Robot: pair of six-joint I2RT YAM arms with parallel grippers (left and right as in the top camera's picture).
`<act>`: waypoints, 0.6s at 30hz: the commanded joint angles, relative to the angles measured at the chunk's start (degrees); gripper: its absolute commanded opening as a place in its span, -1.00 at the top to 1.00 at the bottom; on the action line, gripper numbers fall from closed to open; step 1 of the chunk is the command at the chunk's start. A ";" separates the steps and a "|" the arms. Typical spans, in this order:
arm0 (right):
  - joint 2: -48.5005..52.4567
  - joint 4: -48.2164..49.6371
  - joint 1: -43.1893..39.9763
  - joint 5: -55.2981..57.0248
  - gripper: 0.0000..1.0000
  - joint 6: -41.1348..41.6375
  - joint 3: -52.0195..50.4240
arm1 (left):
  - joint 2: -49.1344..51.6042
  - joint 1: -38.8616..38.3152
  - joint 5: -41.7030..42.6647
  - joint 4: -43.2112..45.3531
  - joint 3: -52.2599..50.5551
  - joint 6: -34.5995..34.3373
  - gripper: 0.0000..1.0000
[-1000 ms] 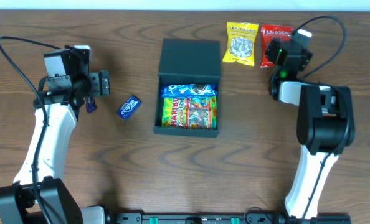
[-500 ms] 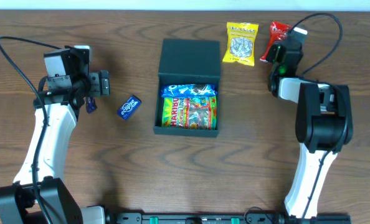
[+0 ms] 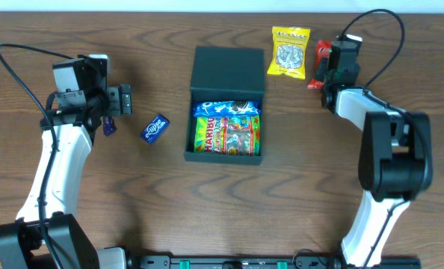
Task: Pack container
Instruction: 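Reach right gripper to the red snack bag and grasp it, then carry the red bag over the box and lower it inside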
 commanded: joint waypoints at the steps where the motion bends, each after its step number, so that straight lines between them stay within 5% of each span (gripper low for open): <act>1: -9.35 -4.94 2.29 0.00 0.97 -0.46 -0.09 | 0.11 0.13 0.15 -0.11 0.81 1.03 -0.90; 11: -29.42 -23.74 8.20 -0.72 0.97 -0.85 -0.09 | 0.11 0.13 0.15 -0.11 0.81 1.03 -0.91; 18: -36.83 -30.08 14.19 -10.88 0.97 2.54 -0.09 | 0.11 0.13 0.15 -0.11 0.81 1.03 -0.90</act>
